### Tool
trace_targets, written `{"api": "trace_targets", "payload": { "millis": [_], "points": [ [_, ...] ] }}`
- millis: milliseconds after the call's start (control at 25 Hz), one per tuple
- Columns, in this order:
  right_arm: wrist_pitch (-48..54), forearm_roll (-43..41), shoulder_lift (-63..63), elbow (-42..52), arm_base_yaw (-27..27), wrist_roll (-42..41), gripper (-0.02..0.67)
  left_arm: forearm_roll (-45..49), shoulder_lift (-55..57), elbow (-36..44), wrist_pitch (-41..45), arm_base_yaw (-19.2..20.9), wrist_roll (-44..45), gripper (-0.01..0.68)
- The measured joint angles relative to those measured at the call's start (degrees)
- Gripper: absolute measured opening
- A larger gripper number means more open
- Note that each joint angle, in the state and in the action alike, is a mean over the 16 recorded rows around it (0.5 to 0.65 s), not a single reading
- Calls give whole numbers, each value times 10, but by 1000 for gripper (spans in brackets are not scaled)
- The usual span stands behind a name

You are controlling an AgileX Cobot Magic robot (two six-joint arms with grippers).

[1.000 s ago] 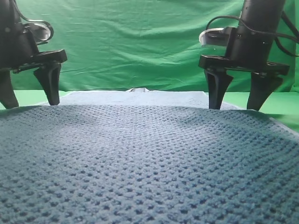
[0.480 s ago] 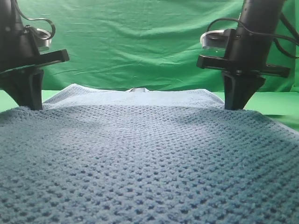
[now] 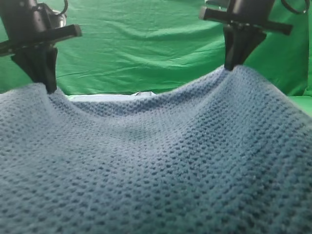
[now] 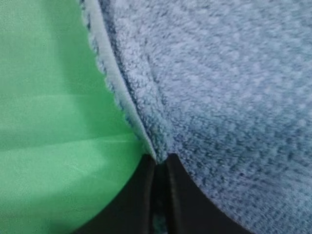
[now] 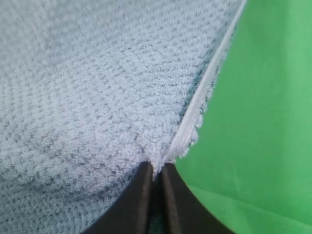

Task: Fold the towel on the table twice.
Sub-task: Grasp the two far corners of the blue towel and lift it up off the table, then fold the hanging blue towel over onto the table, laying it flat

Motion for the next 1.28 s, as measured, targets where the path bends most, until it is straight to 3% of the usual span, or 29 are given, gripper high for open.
{"api": "trace_targets", "payload": {
  "millis": [320,600,1000,1280],
  "points": [
    [-8,-9,-41,-107,-3,0,0,7,-39,-131,15,-1,0,0],
    [-77,-12,-51,-185,-18,-1,0,2,-62,-208,-62,-1,3,0],
    [-227,-12,-28,-217,-38,-6,0,-106,-38,-238,-249,-1,93,0],
    [-243,-11,-4,-217,-39,-18,0,-168,-12,-238,-292,-1,163,0]
  ]
}}
